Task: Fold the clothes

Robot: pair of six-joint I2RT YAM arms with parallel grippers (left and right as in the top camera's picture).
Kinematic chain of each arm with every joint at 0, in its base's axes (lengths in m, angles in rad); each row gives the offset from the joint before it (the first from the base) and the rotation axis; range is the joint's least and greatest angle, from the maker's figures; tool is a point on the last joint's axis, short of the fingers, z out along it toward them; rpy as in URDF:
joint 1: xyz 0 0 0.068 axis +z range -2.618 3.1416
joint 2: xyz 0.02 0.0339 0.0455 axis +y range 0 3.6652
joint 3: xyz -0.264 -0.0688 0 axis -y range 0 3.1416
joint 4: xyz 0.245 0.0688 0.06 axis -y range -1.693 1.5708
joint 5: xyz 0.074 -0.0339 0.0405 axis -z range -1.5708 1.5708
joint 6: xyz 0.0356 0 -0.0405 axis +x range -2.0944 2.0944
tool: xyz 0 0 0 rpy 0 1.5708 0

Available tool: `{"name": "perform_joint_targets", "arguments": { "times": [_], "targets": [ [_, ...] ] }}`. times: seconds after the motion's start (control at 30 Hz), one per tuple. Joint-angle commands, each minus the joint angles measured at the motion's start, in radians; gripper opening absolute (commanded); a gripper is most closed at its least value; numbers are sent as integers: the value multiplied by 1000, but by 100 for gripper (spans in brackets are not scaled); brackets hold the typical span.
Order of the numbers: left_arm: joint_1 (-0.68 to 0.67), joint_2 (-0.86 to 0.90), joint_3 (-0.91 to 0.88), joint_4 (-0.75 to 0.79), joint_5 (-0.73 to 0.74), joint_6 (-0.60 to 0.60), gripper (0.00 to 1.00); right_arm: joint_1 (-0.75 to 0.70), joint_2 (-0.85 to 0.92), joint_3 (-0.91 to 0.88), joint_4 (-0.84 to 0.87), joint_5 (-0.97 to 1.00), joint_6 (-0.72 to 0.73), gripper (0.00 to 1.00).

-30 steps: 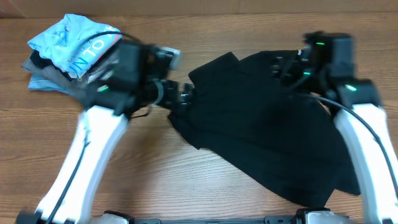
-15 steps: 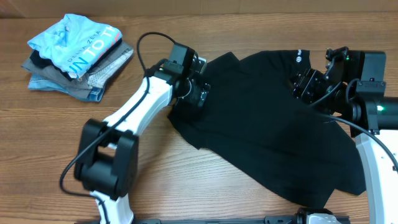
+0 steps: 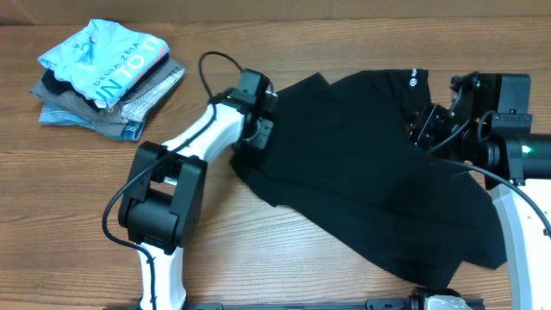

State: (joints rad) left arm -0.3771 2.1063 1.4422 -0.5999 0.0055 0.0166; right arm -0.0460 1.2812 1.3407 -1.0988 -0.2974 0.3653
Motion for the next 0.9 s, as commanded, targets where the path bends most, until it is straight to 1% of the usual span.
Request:
{"name": "perform_joint_targets", "arguments": {
  "times": [0.0, 0.13, 0.23, 0.33, 0.43, 0.47, 0.5, 0.53, 0.57, 0.6, 0.73, 0.8, 0.87],
  "targets": [
    [182, 43, -3, -76, -143, -69, 4, -2, 52, 7, -53, 132, 9, 44],
    [295, 22, 9, -136, -100, -79, 4, -4, 135, 5, -86, 206, 58, 44],
    [348, -9, 43, -188, -65, -103, 4, -17, 207, 5, -85, 227, 88, 45],
    [375, -61, 85, -227, -17, -98, 9, -41, 291, 5, -85, 230, 103, 45],
    [378, -122, 125, -251, 17, -80, 21, -76, 376, 5, -93, 230, 103, 45],
    [377, -157, 145, -261, 37, -64, 31, -96, 411, 5, -105, 230, 103, 45],
    [375, -177, 155, -266, 43, -64, 37, -119, 443, 5, -121, 231, 103, 45],
    [374, -203, 166, -273, 53, -64, 42, -137, 465, 5, -131, 235, 102, 45],
    [372, -223, 175, -280, 60, -64, 55, -156, 486, 3, -138, 238, 99, 45],
    [371, -249, 186, -289, 68, -64, 64, -185, 512, -4, -140, 237, 90, 45],
    [370, -327, 207, -315, 95, -64, 72, -285, 549, -53, -132, 245, 72, 47],
    [370, -361, 208, -326, 119, -64, 74, -340, 549, -103, -115, 263, 71, 56],
    [370, -389, 208, -340, 138, -64, 76, -385, 549, -158, -83, 261, 71, 59]
  ]
}}
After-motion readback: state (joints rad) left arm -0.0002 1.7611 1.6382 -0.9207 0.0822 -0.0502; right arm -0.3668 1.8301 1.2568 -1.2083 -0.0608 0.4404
